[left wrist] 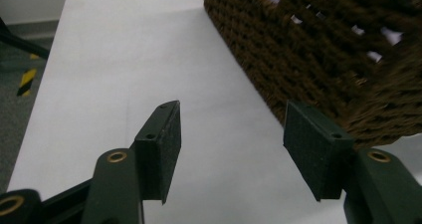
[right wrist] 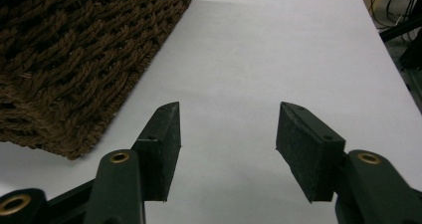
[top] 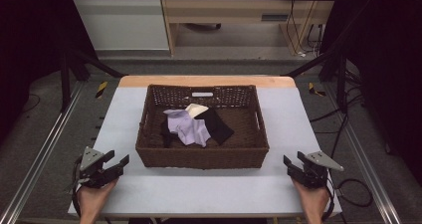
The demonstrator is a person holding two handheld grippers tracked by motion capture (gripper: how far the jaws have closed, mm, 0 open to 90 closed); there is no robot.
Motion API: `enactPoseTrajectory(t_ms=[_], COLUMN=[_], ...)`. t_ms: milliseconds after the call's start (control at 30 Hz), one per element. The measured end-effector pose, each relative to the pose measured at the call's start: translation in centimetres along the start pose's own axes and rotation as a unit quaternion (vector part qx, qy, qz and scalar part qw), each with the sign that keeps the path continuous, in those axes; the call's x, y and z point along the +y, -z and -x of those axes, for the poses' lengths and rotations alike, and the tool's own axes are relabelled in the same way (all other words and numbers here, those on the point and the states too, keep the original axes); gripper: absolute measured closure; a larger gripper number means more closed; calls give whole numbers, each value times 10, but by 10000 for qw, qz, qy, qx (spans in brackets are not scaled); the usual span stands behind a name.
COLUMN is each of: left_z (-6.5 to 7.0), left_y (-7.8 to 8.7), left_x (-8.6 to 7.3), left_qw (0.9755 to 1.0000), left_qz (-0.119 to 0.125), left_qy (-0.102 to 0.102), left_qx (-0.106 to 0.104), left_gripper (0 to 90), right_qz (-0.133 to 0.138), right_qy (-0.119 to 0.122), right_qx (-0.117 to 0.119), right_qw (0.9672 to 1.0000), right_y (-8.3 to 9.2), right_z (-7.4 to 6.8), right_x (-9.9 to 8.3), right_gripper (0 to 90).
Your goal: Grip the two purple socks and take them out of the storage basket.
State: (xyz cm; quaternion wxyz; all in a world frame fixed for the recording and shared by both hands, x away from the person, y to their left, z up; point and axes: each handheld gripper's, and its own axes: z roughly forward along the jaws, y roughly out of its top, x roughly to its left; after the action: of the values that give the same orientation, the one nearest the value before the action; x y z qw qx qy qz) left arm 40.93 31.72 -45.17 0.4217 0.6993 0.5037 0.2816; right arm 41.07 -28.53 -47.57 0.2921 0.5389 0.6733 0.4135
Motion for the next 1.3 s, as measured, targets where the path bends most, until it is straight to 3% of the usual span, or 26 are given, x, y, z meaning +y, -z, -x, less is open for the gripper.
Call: enactPoseTrajectory(t_ms=[100, 533, 1100, 1300], left_z=[6, 4, 5, 12], left_y=[10, 21, 43, 45], left_x=[6, 19, 41, 55], left_qw=[9995, 9975, 9949, 9955], left_qz=[313, 592, 869, 815], left_qy=[-27, 376, 445, 293], left_qx=[5, -33, -269, -381], left_gripper=[397, 376, 361, 369], right_qz=[5, 231, 312, 261], right_qy=[19, 116, 183, 173], right_qx=[19, 117, 98, 68], right_qw=[10000, 9996, 9993, 9995], right_y=[0, 4, 2, 1], right_z=[1, -3, -6, -6], right_x=[-1, -2, -3, -4], right_gripper=[427, 355, 301, 321])
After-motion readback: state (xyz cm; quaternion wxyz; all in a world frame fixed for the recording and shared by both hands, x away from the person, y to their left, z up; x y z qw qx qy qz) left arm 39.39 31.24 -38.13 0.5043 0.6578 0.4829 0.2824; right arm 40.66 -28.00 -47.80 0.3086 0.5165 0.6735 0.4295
